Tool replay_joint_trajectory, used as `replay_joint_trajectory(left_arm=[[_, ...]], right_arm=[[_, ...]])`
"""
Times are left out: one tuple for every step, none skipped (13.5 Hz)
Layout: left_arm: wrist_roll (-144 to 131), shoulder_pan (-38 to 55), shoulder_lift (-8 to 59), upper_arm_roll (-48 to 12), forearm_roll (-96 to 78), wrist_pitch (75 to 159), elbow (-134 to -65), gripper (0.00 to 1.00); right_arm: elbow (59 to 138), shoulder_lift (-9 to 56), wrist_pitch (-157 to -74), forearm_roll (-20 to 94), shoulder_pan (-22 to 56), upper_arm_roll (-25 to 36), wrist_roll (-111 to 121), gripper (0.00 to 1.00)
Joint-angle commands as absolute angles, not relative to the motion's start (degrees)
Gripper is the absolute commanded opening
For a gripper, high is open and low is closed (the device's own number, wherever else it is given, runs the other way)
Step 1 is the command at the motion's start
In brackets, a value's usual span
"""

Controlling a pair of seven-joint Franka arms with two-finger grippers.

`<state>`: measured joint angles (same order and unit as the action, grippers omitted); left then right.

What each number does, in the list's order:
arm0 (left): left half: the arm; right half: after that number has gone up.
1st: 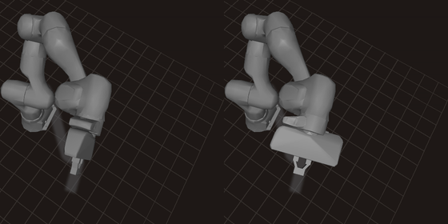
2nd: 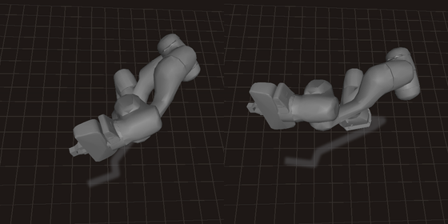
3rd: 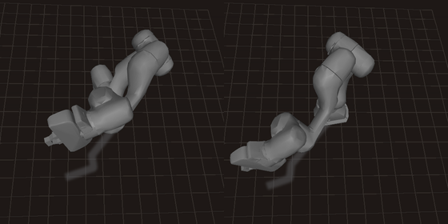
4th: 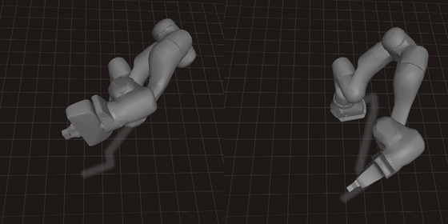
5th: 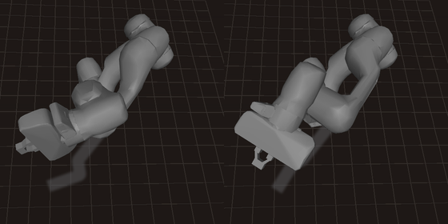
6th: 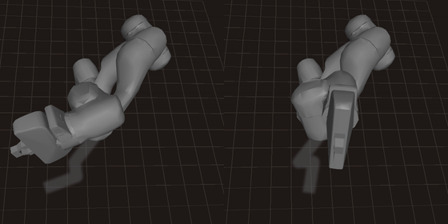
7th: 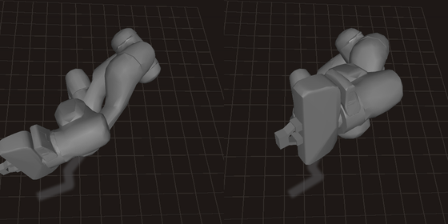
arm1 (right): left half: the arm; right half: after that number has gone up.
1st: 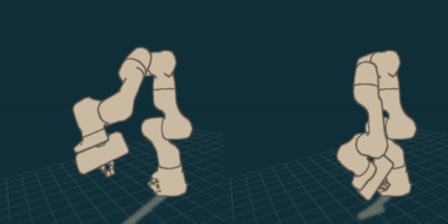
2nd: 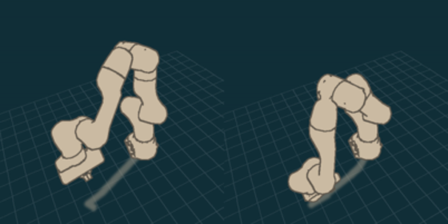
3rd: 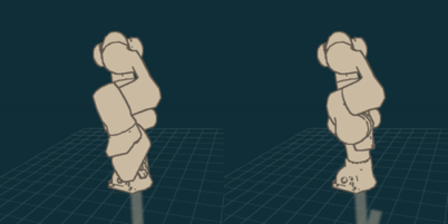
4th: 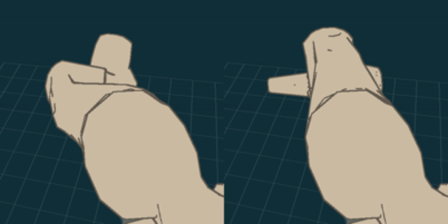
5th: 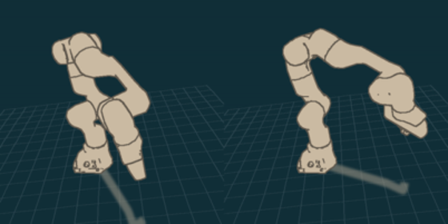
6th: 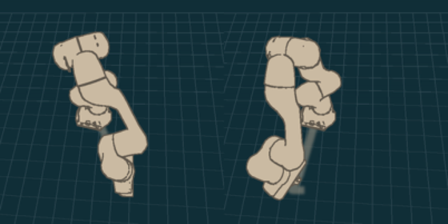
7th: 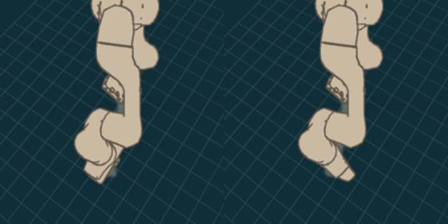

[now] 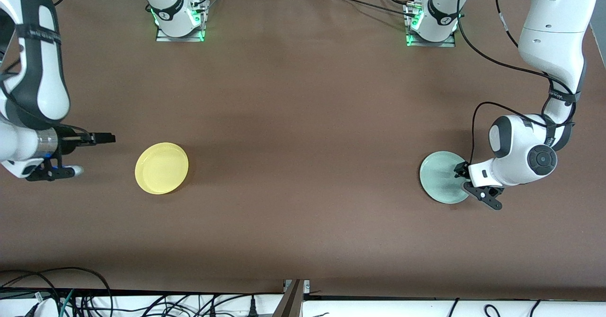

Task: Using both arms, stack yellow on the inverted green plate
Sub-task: 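Grasp the yellow plate rim with the right gripper while the left gripper holds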

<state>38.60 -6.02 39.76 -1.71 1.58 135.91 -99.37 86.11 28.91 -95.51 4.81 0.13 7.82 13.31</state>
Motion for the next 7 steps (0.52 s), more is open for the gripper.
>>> replay_joint_trajectory(left_arm=[[42.08, -6.94, 39.73, -2.20, 1.05, 136.50, -99.58, 0.27], [43.49, -7.12, 39.73, -2.37, 0.97, 136.49, -99.58, 0.07], [44.38, -7.21, 39.64, -2.37, 0.88, 136.49, -99.41, 0.00], [44.65, -7.38, 39.64, -2.46, 0.44, 136.49, -99.49, 0.00], [44.65, -7.56, 39.64, -2.55, 0.44, 136.41, -99.49, 0.00], [44.65, -7.47, 39.38, -2.64, 0.44, 136.15, -99.41, 0.00], [44.65, -7.38, 38.85, -2.72, 0.44, 135.97, -99.40, 0.00]], right_arm=[[90.07, 30.05, -102.53, 5.71, 0.35, 7.65, 12.48, 1.00], [93.05, 30.84, -108.22, 6.41, 0.26, 7.65, 12.48, 1.00], [95.86, 31.72, -113.85, 8.50, 0.18, 7.65, 12.57, 1.00], [97.28, 32.60, -117.39, 10.35, 0.09, 7.65, 12.57, 1.00], [97.47, 33.74, -118.64, 12.29, 0.17, 7.65, 12.57, 1.00], [97.47, 34.88, -119.61, 15.26, -0.17, 7.65, 12.66, 1.00], [97.47, 36.72, -121.36, 17.73, -0.61, 7.65, 13.35, 1.00]])
